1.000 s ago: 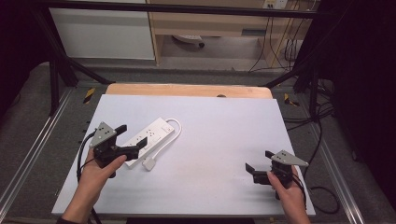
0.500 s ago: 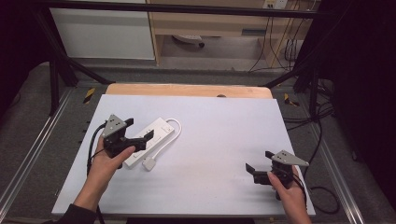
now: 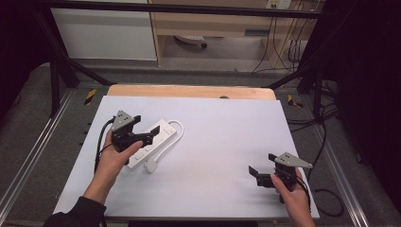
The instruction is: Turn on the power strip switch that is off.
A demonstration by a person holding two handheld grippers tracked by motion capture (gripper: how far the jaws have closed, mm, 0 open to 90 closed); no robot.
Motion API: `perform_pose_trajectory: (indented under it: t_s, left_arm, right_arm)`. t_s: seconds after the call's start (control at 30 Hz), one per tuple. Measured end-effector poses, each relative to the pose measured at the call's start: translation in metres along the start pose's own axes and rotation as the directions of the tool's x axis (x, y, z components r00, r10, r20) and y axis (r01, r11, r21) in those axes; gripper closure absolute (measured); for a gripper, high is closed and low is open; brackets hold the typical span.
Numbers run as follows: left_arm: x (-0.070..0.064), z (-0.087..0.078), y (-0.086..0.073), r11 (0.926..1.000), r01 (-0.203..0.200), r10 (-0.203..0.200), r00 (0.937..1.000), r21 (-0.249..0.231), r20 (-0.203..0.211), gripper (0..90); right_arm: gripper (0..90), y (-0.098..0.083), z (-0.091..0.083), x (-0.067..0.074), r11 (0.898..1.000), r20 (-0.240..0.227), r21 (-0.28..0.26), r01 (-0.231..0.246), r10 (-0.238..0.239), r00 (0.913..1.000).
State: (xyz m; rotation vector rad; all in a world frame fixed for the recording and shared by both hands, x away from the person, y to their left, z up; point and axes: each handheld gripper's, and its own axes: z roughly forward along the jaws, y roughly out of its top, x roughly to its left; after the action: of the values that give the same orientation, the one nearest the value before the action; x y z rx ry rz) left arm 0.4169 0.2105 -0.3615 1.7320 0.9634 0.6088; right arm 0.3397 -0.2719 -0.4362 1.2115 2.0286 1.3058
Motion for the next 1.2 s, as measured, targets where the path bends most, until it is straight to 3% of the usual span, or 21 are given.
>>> perform_pose_trajectory:
  t_s: [0.2,0.33,0.83,0.97,1.03,1.2]
  left_arm:
    - [-0.005,0.006,0.000,0.9996,-0.004,0.003,0.9997,0.028,0.024,26.9]
    - [-0.008,0.008,0.000,0.9989,-0.014,0.012,0.9993,0.044,0.036,27.9]
    - [-0.016,0.021,-0.004,0.9934,-0.059,0.053,0.9967,0.099,0.061,46.1]
    - [-0.018,0.024,-0.004,0.9928,-0.059,0.052,0.9959,0.104,0.074,56.9]
    - [-0.020,0.027,-0.005,0.9906,-0.078,0.070,0.9949,0.112,0.073,61.8]
    - [-0.019,0.031,-0.006,0.9909,-0.067,0.056,0.9943,0.117,0.091,71.8]
  right_arm:
    - [3.4,-0.001,0.000,0.000,1.000,0.004,0.009,0.001,-0.001,1.0000]
    - [3.4,-0.001,0.000,0.000,1.000,0.005,0.008,0.001,-0.001,1.0000]
    - [3.5,-0.001,0.000,0.000,1.000,0.005,0.009,0.001,-0.001,1.0000]
    - [3.5,-0.001,0.000,0.000,1.000,0.005,0.006,0.002,-0.002,1.0000]
    - [3.5,-0.001,0.000,0.000,1.000,0.004,0.007,0.000,0.000,1.0000]
    - [3.5,-0.001,0.000,0.001,1.000,0.005,0.008,0.003,-0.003,1.0000]
